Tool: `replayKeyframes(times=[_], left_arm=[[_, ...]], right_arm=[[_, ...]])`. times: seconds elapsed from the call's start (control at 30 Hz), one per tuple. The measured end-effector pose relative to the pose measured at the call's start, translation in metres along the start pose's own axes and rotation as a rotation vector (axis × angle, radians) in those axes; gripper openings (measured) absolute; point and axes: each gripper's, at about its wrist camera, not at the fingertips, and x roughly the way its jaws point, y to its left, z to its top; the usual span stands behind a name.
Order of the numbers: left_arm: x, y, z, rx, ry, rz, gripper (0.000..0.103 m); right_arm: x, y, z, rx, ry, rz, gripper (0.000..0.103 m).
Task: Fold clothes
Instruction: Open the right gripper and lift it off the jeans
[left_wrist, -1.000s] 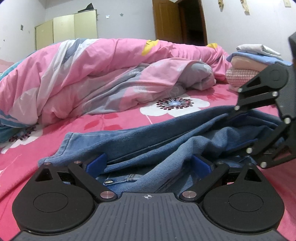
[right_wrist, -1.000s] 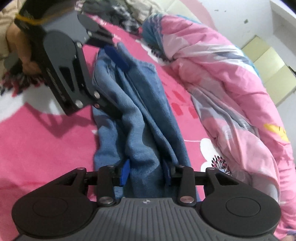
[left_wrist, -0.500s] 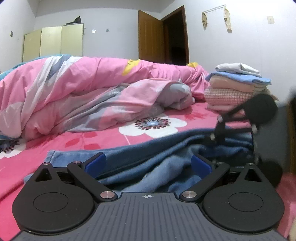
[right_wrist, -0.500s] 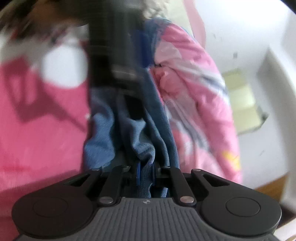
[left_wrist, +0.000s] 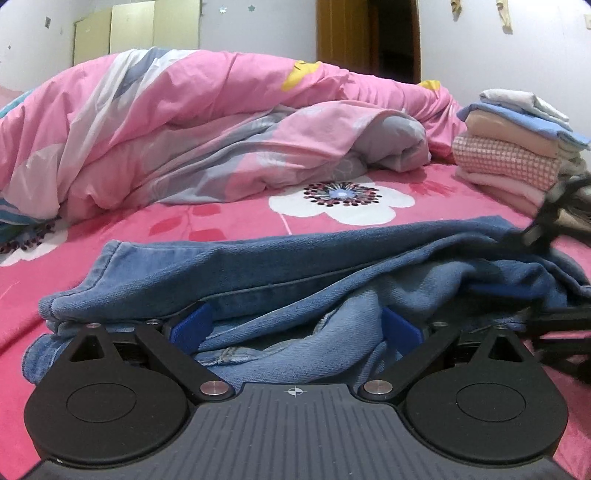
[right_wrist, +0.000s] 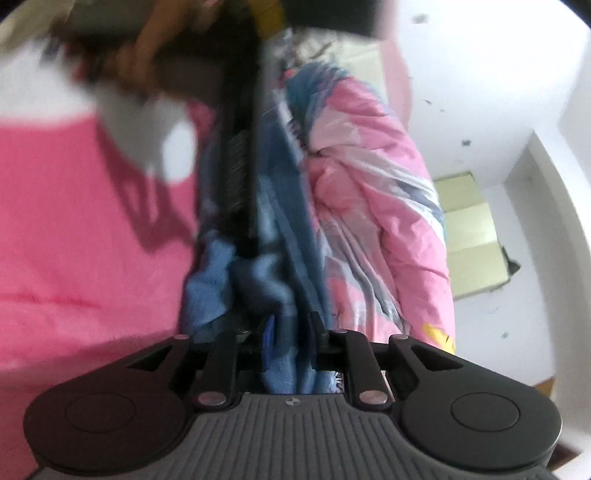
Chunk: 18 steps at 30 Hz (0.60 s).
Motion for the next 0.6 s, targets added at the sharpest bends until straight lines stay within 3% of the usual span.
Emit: replayKeyframes(times=[0.1,0.2,0.3,0.43,0.53,0.6], left_arm=[[0.0,-0.001,0.0,0.002,0.001,0.002,0.099],[0.0,-0.002,0.0,0.006,0.0,0.003,0.099],[-0.001,-0.001,-0.001,0.013,-0.001,0.003,0.099],[-0.004,-0.001,-0.003,0.039,0.0,0.001,0.099],[-0.012,0.001,-0.006,0.059,-0.004,-0.003,0.099],[-0.02,0.007,-0.007,0.041,-0.011,-0.018,0.099]], right_arm=[[-0.015,-0.04,0.002,0.21,-0.051,0.055,0.021],[-0.002,-0.08,0.002,0.474,-0.046,0.088,0.021],[0.035,-0.111,-0.007,0.739,0.025,0.118,0.021],[0.07,-0.124,-0.044,1.124,0.172,0.249,0.02],[0.084,-0.112,-0.063,1.266,0.17,0.408,0.01],[0.077,-0.1,-0.061,1.24,0.151,0.433,0.007]])
